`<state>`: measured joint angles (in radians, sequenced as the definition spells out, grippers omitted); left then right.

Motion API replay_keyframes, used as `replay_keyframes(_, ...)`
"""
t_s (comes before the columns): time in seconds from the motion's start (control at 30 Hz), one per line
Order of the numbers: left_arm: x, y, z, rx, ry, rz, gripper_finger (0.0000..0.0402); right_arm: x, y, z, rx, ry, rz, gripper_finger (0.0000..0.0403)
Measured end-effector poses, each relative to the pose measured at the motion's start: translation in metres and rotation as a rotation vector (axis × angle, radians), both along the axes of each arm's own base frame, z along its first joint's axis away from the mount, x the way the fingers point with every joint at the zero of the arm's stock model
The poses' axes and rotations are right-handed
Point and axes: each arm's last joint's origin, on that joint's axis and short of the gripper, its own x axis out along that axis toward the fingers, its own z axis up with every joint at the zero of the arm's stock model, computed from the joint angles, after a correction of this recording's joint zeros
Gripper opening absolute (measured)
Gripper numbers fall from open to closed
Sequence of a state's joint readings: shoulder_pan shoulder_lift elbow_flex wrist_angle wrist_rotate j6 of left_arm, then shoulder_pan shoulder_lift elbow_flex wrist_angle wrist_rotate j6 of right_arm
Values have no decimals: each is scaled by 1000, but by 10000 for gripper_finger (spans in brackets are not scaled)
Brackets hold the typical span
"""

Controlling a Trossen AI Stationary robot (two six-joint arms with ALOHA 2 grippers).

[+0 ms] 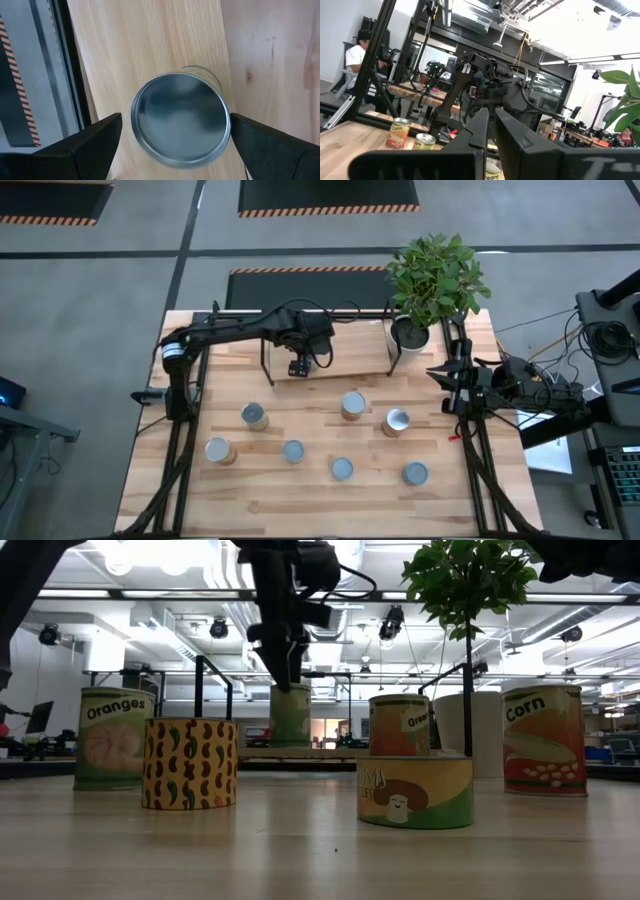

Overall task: Pick and place cans onto a shelf
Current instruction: Put the canned pears on the shelf

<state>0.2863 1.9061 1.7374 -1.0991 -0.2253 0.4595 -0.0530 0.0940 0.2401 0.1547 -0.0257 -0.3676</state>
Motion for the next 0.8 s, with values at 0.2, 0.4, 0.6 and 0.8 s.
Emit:
replay_keyframes(0.2,-5,-8,15,0,-52,28,345,0,0,0,0,-3,0,22)
replay_keyframes(0.4,-4,-22,26,-9,-135,59,310,0,0,1,0,-7,0,22)
replay_keyframes(0.6,-3,-21,27,-8,-166,85,194,0,0,1,0,-6,0,22)
replay_keyframes(0.8,-7,-21,23,-19,-118,78,22,0,0,1,8,-6,2,22)
